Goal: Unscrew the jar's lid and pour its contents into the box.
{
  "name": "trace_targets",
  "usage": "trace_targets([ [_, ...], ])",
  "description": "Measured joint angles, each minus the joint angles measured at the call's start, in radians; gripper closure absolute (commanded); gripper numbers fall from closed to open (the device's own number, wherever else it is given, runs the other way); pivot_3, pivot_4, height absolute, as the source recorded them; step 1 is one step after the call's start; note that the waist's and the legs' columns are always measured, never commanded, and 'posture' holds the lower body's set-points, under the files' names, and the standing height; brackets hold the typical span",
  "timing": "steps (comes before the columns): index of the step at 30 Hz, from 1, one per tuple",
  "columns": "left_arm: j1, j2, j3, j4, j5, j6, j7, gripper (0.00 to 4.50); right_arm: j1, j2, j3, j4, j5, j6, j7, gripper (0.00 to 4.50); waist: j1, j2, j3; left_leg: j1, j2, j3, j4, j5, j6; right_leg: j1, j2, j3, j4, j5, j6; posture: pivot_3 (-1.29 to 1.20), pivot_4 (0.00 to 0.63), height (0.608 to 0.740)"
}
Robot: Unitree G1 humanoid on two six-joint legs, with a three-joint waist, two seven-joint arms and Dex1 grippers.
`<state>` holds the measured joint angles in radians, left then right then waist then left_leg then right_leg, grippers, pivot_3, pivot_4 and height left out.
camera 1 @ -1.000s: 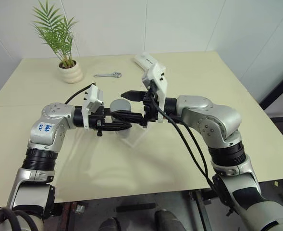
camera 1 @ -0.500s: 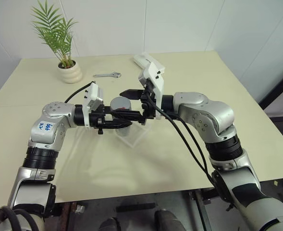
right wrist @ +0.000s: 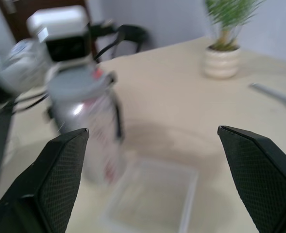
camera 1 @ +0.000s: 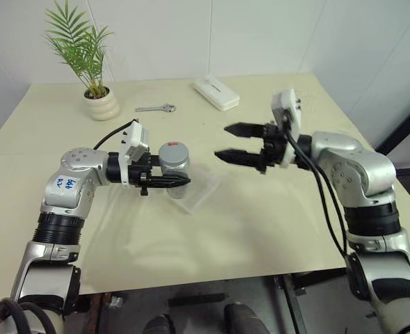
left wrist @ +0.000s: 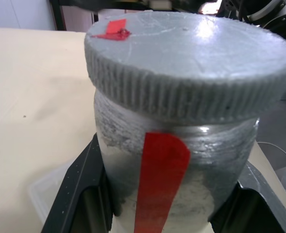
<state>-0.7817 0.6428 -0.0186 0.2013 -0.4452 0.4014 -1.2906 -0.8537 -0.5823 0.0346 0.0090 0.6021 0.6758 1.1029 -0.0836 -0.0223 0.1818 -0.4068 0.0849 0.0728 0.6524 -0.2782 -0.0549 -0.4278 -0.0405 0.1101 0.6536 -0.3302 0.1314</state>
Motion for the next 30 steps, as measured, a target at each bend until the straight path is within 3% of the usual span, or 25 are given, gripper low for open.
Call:
trace_targets([
  [7,0.000,0.000,0.000,0.010,0.002,-0.010,-0.012,2.57,-0.022,0.044,0.064,-0.019,-0.010,-0.125,0.185,0.03,-0.003,0.000,0.000,0.001,0.000,0.000,0.003,0.000,0.000,0.000,0.000,0.000,0.004,0.000,0.000,0.00,0.150,0.740],
  [15,0.001,-0.002,-0.005,0.009,0.005,-0.012,-0.020,2.57,-0.197,0.206,0.142,0.180,-0.112,-0.146,0.122,0.03,-0.002,0.000,0.000,0.001,0.000,-0.001,0.008,0.000,0.000,0.001,0.000,0.000,0.008,0.000,0.000,0.00,0.150,0.740],
  [30,0.003,-0.001,-0.005,0.005,0.005,-0.008,-0.020,2.57,-0.259,0.299,0.159,0.310,-0.190,-0.156,0.112,0.03,-0.008,0.000,0.000,0.000,0.000,-0.001,0.009,0.000,0.001,0.001,0.000,0.000,0.008,0.000,0.000,0.00,0.150,0.740],
])
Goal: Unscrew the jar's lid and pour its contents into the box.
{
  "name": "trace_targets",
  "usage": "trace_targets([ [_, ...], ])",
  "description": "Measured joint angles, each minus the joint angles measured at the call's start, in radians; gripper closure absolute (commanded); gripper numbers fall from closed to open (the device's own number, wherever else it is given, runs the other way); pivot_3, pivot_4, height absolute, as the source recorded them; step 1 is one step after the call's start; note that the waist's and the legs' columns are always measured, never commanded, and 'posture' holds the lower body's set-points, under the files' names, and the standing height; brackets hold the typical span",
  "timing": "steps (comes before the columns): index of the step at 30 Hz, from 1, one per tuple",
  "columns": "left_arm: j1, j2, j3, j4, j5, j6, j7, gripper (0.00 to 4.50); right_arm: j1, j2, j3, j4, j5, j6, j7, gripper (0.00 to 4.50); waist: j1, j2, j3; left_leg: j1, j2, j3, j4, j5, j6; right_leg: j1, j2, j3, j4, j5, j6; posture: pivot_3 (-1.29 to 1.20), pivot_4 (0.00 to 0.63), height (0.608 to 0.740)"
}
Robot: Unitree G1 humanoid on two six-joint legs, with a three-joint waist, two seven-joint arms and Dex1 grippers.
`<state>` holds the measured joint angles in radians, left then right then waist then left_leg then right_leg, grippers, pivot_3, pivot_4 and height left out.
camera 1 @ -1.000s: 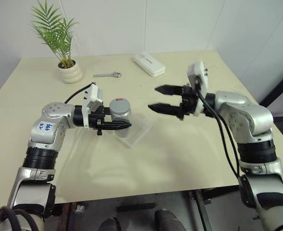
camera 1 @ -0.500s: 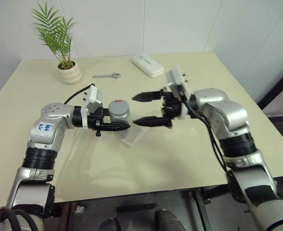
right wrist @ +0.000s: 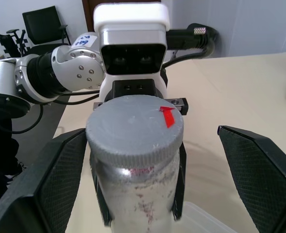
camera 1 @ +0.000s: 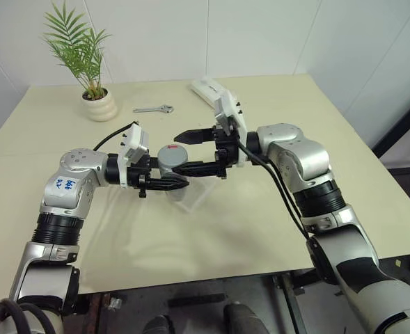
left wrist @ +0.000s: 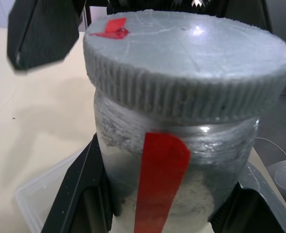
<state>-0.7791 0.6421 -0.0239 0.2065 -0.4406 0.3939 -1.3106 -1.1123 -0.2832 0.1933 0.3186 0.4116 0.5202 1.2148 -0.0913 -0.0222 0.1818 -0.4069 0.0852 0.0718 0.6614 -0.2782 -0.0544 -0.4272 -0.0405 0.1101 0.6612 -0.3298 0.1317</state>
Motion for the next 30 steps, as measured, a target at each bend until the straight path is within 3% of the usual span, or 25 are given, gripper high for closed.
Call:
trace_targets([
  [21,-0.001,0.000,0.008,0.002,0.000,0.001,0.032,2.57,-0.076,0.047,-0.007,0.113,-0.004,-0.016,-0.001,0.03,0.001,0.000,0.000,0.000,0.000,0.000,0.000,0.000,0.000,0.000,0.000,0.000,0.000,0.000,0.000,0.00,0.150,0.740],
  [26,-0.001,0.000,0.009,0.005,0.002,0.001,0.044,2.57,-0.076,0.004,-0.009,0.114,0.020,-0.011,0.014,0.03,0.002,0.000,0.000,0.000,0.000,0.000,0.000,0.000,0.000,0.000,0.000,0.000,-0.001,0.000,0.000,0.00,0.150,0.740],
  [30,0.005,-0.001,-0.005,0.002,0.005,-0.001,0.012,2.57,-0.073,-0.099,-0.109,0.120,0.020,0.007,-0.013,0.03,0.010,0.000,0.000,0.000,0.000,0.000,-0.001,0.000,0.000,0.000,0.000,0.000,-0.002,0.000,0.000,0.00,0.150,0.740],
])
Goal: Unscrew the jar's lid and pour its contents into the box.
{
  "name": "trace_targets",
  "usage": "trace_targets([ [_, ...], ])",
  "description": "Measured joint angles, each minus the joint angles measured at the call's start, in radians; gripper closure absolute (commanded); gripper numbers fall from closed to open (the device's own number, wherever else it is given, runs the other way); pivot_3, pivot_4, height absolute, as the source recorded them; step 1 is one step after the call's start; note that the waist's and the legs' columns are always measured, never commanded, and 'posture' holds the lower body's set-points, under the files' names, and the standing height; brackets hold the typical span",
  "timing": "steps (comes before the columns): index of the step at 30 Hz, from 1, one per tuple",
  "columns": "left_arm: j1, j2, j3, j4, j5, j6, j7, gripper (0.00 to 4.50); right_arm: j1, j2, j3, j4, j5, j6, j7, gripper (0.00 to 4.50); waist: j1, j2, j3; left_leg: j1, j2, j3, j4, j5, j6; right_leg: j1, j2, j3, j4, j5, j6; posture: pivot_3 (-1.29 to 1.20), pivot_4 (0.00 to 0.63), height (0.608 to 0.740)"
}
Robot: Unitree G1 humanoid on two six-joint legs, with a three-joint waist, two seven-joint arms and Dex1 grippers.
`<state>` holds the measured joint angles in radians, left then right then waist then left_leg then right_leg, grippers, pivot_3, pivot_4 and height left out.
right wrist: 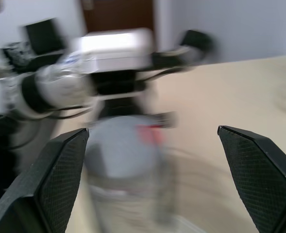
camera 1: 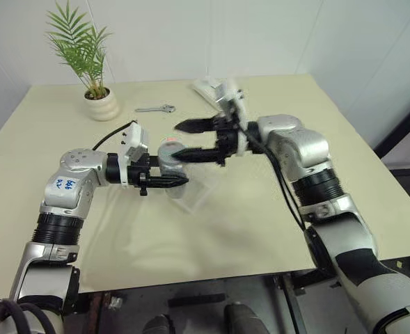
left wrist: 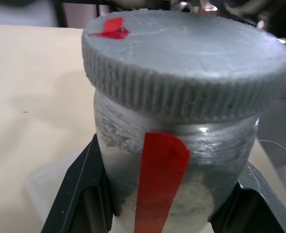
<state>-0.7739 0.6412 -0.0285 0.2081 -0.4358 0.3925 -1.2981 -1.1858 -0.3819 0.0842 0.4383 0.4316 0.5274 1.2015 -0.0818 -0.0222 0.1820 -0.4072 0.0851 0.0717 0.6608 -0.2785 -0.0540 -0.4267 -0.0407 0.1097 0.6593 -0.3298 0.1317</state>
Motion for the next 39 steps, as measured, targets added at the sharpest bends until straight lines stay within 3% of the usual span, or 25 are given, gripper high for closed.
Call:
trace_targets([
  [11,0.000,-0.004,0.000,0.000,0.000,-0.001,-0.006,2.57,0.045,-0.034,-0.015,-0.045,0.017,0.068,0.047,0.03,-0.016,0.001,0.000,0.000,0.000,0.000,-0.001,0.000,0.000,-0.001,0.000,0.001,0.001,0.000,0.000,0.00,0.150,0.740],
  [25,0.000,-0.003,0.000,0.000,0.000,0.000,-0.005,2.57,0.046,0.139,0.069,-0.236,0.060,0.238,-0.083,0.03,-0.019,0.001,0.000,0.000,0.000,0.000,0.000,0.000,0.000,-0.001,0.000,0.000,0.001,0.000,0.000,0.00,0.150,0.740],
  [39,0.000,-0.003,0.001,0.000,0.001,0.003,0.004,2.57,0.039,0.160,0.106,-0.168,-0.011,0.171,-0.122,0.03,-0.023,0.000,0.000,0.000,0.000,0.000,-0.001,0.000,0.000,-0.001,0.000,0.000,0.001,0.000,0.000,0.00,0.150,0.740],
])
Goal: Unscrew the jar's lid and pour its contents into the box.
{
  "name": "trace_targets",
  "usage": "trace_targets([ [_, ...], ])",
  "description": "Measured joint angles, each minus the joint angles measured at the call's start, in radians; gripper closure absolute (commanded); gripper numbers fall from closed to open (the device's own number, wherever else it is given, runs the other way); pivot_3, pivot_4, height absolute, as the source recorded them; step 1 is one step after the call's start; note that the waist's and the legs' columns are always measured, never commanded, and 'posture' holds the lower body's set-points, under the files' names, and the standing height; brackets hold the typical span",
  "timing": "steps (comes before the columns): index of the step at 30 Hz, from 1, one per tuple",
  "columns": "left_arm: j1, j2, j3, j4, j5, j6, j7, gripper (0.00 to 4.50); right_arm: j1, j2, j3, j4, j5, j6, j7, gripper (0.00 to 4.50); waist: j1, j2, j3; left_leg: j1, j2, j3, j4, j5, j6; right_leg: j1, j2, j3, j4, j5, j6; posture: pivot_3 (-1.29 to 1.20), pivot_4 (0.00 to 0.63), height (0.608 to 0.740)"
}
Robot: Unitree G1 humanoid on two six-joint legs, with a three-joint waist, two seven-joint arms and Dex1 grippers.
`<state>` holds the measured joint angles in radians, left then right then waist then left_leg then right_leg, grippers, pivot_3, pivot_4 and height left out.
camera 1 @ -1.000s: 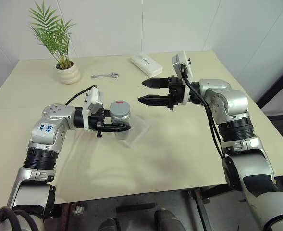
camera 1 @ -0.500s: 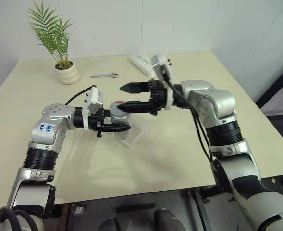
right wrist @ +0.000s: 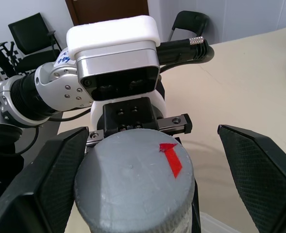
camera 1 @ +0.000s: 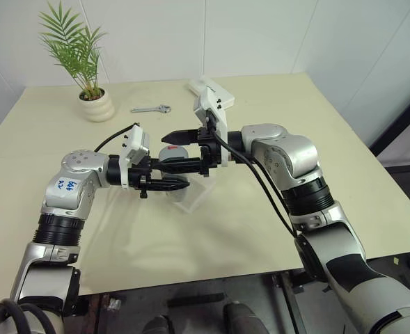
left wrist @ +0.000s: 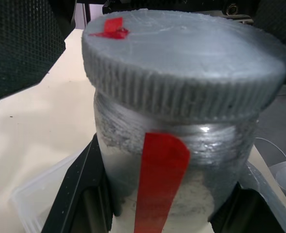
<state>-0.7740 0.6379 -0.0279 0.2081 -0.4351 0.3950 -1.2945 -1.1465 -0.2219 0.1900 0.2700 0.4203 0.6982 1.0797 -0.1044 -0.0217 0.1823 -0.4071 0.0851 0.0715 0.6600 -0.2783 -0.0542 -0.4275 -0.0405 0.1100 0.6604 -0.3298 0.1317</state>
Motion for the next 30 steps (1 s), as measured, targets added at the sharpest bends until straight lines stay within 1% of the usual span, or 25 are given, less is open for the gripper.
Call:
trace_targets([
  [7,0.000,0.000,0.001,0.000,0.000,0.001,0.010,2.57,-0.009,-0.012,-0.001,0.014,0.001,-0.005,0.011,0.03,-0.004,0.000,0.000,0.000,0.000,0.000,0.000,0.000,0.000,0.000,0.000,0.000,0.000,0.000,0.000,0.00,0.150,0.740],
  [14,0.000,0.000,0.007,0.003,0.001,0.001,0.020,2.57,-0.008,-0.079,-0.002,0.014,0.015,-0.021,0.066,0.03,-0.006,0.000,0.000,0.000,0.000,0.000,0.000,0.000,0.000,0.000,0.000,0.000,0.000,0.000,0.000,0.00,0.150,0.740],
  [20,0.000,0.000,0.007,0.003,0.002,0.000,0.019,2.57,-0.006,-0.091,-0.007,0.014,0.033,-0.020,0.065,0.03,-0.006,0.000,0.000,0.000,0.000,0.000,0.000,0.000,0.000,0.000,0.000,0.000,0.000,0.000,0.000,0.00,0.150,0.740],
  [24,0.001,0.000,0.007,0.001,0.002,-0.001,0.005,2.57,-0.005,-0.122,-0.047,0.024,0.031,-0.020,0.055,0.03,-0.003,0.000,0.000,0.000,0.000,0.000,0.000,0.000,0.000,0.000,0.000,0.000,-0.001,0.000,0.000,0.00,0.150,0.740],
  [30,0.001,0.001,0.007,0.001,0.002,-0.001,0.000,2.57,0.005,-0.122,-0.055,0.026,0.037,-0.011,0.062,0.03,-0.007,0.000,0.000,0.000,0.000,0.000,0.000,0.000,0.000,0.000,0.000,0.000,0.000,0.000,0.000,0.00,0.150,0.740],
])
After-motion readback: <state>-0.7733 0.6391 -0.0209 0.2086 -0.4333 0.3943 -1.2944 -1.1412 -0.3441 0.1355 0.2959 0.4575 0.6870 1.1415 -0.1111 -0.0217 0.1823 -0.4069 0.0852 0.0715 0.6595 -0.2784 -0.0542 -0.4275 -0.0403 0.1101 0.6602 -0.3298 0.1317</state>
